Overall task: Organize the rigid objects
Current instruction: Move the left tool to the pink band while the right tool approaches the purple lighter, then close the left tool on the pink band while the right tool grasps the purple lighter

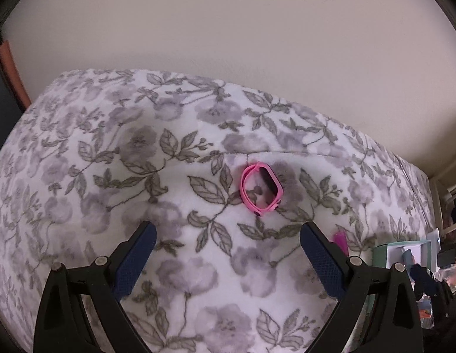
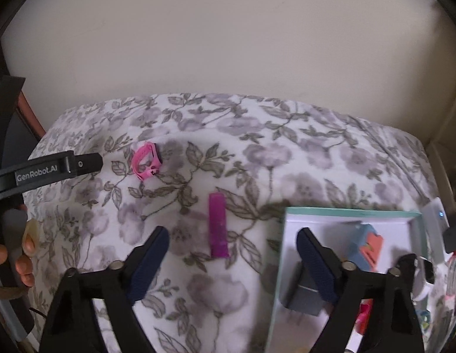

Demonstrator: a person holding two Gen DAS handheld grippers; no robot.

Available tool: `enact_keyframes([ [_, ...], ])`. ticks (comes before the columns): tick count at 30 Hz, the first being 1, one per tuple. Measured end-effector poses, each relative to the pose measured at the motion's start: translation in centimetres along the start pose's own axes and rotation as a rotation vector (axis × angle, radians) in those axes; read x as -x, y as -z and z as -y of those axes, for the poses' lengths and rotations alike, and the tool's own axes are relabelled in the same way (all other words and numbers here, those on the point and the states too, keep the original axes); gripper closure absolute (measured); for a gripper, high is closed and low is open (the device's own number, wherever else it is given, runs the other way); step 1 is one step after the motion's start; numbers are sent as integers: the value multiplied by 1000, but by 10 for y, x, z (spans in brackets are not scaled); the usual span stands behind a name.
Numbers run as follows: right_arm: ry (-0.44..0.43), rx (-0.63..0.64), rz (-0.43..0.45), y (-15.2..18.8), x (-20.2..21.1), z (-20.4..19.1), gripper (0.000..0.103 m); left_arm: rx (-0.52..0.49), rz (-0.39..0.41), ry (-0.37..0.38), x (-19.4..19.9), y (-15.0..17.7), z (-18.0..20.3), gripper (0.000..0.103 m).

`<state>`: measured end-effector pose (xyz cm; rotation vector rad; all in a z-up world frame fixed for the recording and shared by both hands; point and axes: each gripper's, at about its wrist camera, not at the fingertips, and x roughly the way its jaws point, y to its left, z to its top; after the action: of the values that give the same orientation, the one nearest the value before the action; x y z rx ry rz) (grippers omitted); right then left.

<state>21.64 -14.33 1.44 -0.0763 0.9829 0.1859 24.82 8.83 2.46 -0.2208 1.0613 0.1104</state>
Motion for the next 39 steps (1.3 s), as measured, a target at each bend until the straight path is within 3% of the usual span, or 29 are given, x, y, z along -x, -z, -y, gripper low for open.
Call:
enact_keyframes([
  [5, -7, 15, -14, -10, -21, -14, 34, -9, -28, 49, -24, -10, -4, 5],
  [6, -9, 18, -20, -12, -26, -15, 35, -12, -31, 53, -30, -12, -4, 10],
  [8, -12, 25, -30, -14, -34, -19, 47, -22, -36, 48, -41, -16, -4, 22],
  [14, 0, 28, -56, -15, -54, -22, 56, -47, -39, 36, -63, -25, -1, 25],
  [15, 4, 27, -63, -14, -58, -22, 56, -53, -39, 30, -66, -26, 1, 30],
  [16, 6, 25, -67, -14, -61, -23, 56, -64, -39, 20, -69, -28, 3, 43],
  [20, 10, 26, -81, -12, -69, -23, 66, -83, -47, -11, -83, -29, 9, 53],
  [22, 9, 22, -87, -11, -72, -22, 70, -90, -54, -10, -87, -28, 12, 66],
  [23, 8, 20, -91, -11, -74, -21, 73, -96, -61, -16, -89, -27, 13, 68],
  [26, 9, 7, -102, -9, -79, -18, 77, -95, -76, -15, -95, -26, 15, 82],
  [30, -2, -13, -125, -6, -86, -15, 79, -104, -73, -32, -98, -25, 18, 84],
  [34, -2, -18, -138, -3, -91, -13, 78, -136, -69, -49, -99, -22, 25, 93],
  [39, 7, -2, -138, -2, -90, -15, 82, -114, -83, -32, -94, -16, 22, 97],
])
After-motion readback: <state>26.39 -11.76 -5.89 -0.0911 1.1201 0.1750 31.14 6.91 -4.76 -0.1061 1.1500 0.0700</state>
